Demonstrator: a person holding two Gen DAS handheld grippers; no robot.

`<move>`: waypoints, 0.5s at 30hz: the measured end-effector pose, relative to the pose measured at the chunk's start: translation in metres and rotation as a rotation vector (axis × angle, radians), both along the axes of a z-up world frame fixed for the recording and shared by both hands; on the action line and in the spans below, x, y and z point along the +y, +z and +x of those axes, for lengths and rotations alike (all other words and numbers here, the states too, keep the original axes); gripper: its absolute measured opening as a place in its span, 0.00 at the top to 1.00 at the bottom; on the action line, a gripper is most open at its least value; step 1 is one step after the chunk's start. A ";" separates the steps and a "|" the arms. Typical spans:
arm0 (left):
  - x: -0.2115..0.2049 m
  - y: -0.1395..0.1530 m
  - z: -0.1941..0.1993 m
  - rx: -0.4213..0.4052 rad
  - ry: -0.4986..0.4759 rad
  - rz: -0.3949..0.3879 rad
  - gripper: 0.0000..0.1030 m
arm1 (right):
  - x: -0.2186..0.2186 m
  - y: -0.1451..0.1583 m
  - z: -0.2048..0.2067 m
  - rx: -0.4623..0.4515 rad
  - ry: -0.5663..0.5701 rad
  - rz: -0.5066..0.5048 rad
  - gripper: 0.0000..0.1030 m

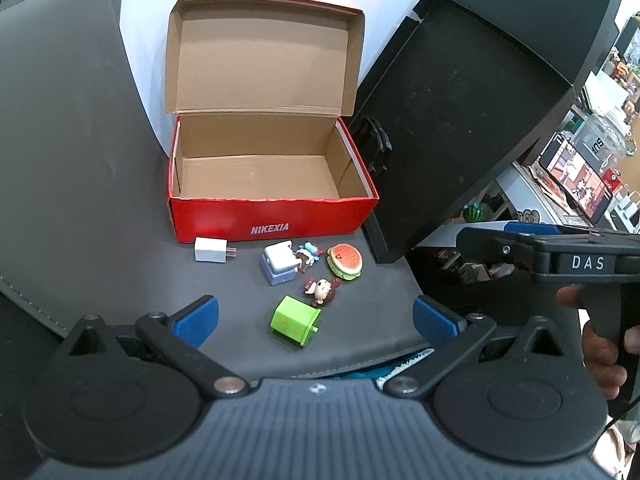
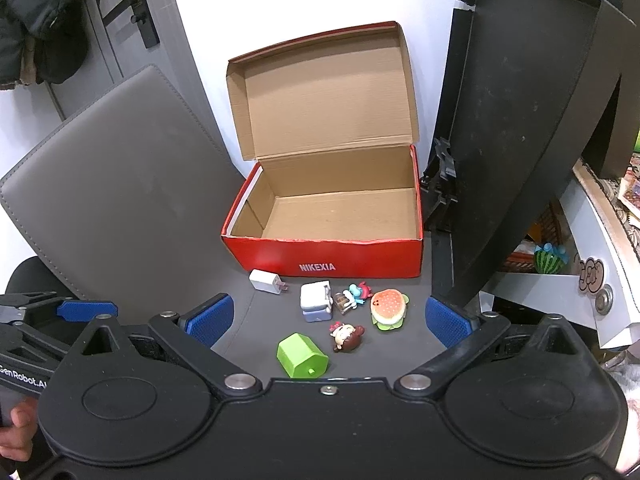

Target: Organize objects

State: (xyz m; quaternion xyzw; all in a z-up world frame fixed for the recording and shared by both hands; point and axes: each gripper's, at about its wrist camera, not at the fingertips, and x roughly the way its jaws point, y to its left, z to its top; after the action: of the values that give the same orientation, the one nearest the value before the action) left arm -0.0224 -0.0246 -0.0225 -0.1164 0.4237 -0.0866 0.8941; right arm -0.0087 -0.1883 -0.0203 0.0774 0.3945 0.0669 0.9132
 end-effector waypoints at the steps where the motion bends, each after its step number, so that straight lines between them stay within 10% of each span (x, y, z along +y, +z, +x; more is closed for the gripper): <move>1: 0.000 -0.001 0.001 0.002 0.001 -0.001 0.01 | 0.000 0.000 0.000 0.001 0.001 0.000 0.00; 15: 0.003 -0.019 0.018 0.058 0.026 0.002 0.01 | -0.002 -0.024 0.013 0.044 -0.020 0.024 0.00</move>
State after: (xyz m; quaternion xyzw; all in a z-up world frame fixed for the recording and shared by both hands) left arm -0.0044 -0.0214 -0.0416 -0.1235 0.4478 -0.0710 0.8827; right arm 0.0048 -0.1902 -0.0441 0.0938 0.4130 0.0610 0.9038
